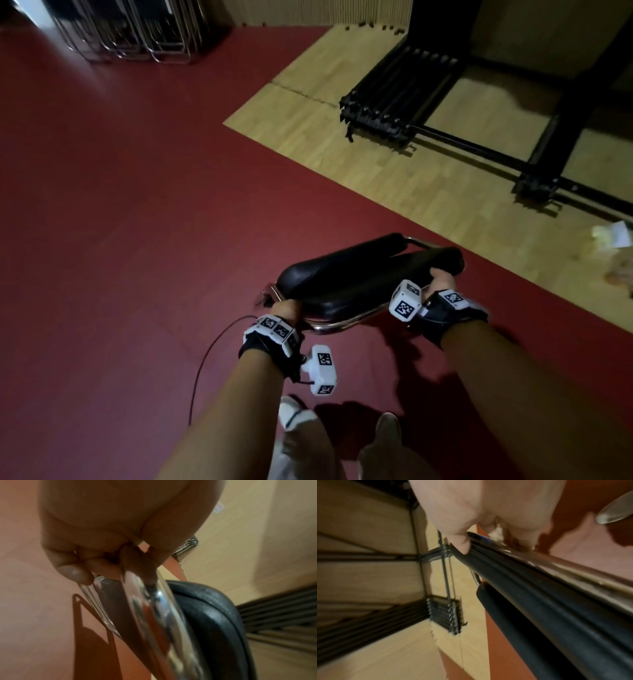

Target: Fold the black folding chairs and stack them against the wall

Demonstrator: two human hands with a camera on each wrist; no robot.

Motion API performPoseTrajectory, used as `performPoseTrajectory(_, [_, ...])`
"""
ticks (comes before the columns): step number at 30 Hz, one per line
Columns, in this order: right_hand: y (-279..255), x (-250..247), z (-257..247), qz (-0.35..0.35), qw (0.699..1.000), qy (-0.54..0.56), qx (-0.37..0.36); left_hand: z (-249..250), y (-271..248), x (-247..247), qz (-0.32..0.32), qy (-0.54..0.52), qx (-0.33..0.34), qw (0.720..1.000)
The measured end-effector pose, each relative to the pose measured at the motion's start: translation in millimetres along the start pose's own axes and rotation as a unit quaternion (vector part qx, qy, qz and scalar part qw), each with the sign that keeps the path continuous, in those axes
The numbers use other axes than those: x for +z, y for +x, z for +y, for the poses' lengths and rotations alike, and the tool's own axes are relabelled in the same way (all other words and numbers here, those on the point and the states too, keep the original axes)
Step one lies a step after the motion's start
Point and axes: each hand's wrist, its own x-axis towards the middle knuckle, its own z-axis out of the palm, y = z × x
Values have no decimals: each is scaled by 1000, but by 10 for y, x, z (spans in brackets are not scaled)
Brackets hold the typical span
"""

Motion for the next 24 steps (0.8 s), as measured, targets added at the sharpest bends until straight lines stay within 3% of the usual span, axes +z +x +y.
performPoseTrajectory(4, [-8,542,-83,-52,998,-20,-13,224,198,-301,11,-14,-36,999])
performPoseTrajectory(6, [32,823,-105,-77,991,-113,-10,481,27,-468,3,6,-11,1000])
performPoseTrajectory(12, [69,1577,-1,-111,956,-271,13,991,253,-841,-88,25,-25,996])
performPoseTrajectory(19, [-166,1998,25,-112,954,-279,0,1317,375,-1023,-213,36,-54,975])
performPoseTrajectory(24, [-89,2108,-92,-92,955,-280,-17,1484,524,-1099,-212,7,-54,976])
